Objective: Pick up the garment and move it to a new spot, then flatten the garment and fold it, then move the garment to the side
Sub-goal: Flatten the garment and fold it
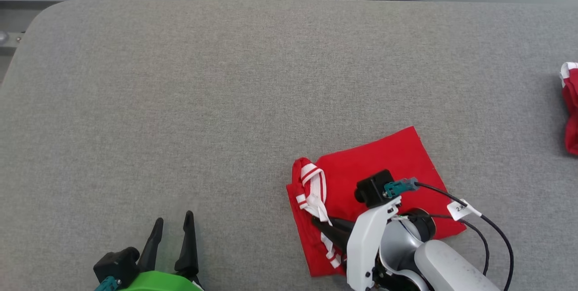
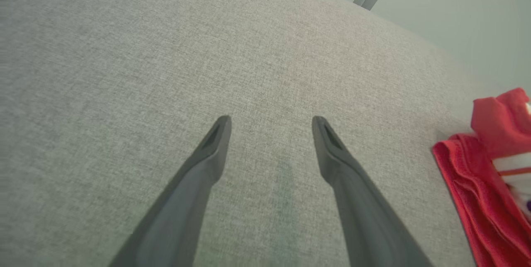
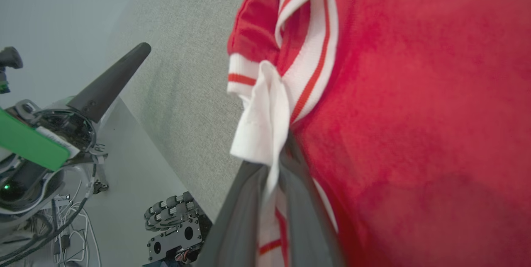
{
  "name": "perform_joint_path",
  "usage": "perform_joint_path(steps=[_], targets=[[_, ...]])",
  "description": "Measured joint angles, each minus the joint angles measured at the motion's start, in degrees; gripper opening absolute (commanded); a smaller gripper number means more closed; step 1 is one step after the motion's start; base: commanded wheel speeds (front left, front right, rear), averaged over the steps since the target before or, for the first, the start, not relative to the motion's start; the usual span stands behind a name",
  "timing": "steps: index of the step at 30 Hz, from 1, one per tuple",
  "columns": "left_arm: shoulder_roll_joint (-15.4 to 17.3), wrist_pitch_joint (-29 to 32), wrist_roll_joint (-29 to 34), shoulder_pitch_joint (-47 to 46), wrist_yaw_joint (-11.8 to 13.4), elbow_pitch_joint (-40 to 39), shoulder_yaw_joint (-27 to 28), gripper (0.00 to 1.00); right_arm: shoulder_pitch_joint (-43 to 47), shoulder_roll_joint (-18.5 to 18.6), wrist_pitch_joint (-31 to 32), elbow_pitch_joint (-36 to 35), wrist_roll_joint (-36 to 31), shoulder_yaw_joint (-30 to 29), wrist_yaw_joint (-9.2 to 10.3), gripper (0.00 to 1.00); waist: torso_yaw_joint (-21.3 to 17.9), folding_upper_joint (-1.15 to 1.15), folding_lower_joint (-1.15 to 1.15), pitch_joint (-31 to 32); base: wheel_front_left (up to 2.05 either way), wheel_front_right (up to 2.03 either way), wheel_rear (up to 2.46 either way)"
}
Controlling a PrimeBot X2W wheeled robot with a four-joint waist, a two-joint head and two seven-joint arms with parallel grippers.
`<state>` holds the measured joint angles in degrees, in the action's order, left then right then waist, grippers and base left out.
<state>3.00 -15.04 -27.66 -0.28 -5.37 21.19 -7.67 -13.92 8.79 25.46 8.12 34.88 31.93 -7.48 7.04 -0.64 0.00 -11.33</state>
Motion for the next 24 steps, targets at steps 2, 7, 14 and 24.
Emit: perform_joint_path(steps=[2,7,14,24], targets=[[-0.01,0.0,-0.01,0.23,0.0,0.29,0.15,1.0,-0.4,-0.37,-1.05,1.13,-0.55,0.11,0.0,0.09,0.41,0.0,0.0,0.04,0.0,0.0,0.0],[-0.04,0.0,-0.01,0.94,0.01,1.25,0.27,1.0,-0.85,0.05,-2.49,0.98,-0.82,0.86,0.0,1.0,0.56,0.0,0.0,0.53,0.0,0.0,0.0],[-0.12,0.0,-0.25,2.6,0.35,1.49,1.77,1.0,2.79,4.79,-6.55,-9.79,-0.23,-4.76,-0.01,1.0,0.08,0.0,0.0,2.47,0.0,0.0,0.0],[-0.11,0.0,1.12,4.43,0.42,-2.55,3.63,1.0,12.12,8.92,-26.74,-11.63,-18.03,-28.8,0.0,1.0,-1.02,0.0,0.0,6.06,0.0,0.0,0.0]])
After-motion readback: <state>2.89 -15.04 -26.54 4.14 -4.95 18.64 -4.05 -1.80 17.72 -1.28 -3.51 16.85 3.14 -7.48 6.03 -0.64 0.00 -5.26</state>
